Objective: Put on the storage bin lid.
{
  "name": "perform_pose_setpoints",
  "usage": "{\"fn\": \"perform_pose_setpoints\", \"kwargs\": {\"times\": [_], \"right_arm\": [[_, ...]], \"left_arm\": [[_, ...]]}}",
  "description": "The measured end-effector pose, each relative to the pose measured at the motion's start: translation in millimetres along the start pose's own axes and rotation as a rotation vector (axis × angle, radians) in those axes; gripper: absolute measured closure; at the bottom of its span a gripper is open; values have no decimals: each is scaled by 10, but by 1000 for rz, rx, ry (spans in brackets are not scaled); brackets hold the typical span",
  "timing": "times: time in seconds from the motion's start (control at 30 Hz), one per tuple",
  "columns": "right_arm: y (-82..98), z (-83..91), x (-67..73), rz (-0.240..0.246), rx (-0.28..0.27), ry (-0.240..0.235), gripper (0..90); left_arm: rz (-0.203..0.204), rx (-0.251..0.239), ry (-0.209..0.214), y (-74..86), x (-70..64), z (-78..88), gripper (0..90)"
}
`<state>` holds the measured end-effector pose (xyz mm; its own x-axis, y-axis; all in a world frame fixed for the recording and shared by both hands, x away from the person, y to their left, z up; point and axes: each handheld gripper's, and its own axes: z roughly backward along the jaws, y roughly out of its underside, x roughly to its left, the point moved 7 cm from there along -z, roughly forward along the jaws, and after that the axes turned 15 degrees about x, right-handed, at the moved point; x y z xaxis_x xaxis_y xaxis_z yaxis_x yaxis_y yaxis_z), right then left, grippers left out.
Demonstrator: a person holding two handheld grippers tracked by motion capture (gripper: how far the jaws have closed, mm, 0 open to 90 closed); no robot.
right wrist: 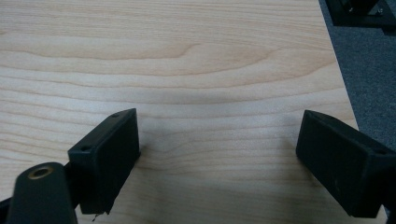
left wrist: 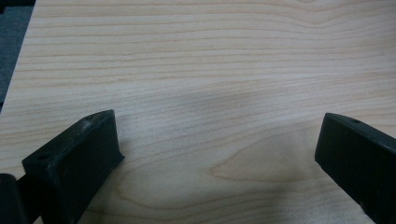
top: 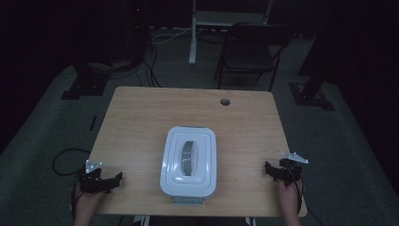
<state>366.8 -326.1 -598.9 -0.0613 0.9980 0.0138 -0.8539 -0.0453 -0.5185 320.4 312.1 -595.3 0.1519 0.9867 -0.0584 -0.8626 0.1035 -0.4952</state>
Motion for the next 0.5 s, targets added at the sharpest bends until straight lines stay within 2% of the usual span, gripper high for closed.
{"fn": "perform_pose_setpoints", "kwargs": {"times": [0.13, 0.27, 0.5], "right_arm": [[0, 0, 0, 0, 0, 0, 129], [0, 0, 1, -1, 0, 0, 128], [0, 0, 1, -1, 0, 0, 128]], "left_arm": [[4, 26, -77, 1, 2, -24, 6], [18, 24, -85, -7, 12, -29, 6], [20, 24, -88, -8, 13, -29, 6]]}}
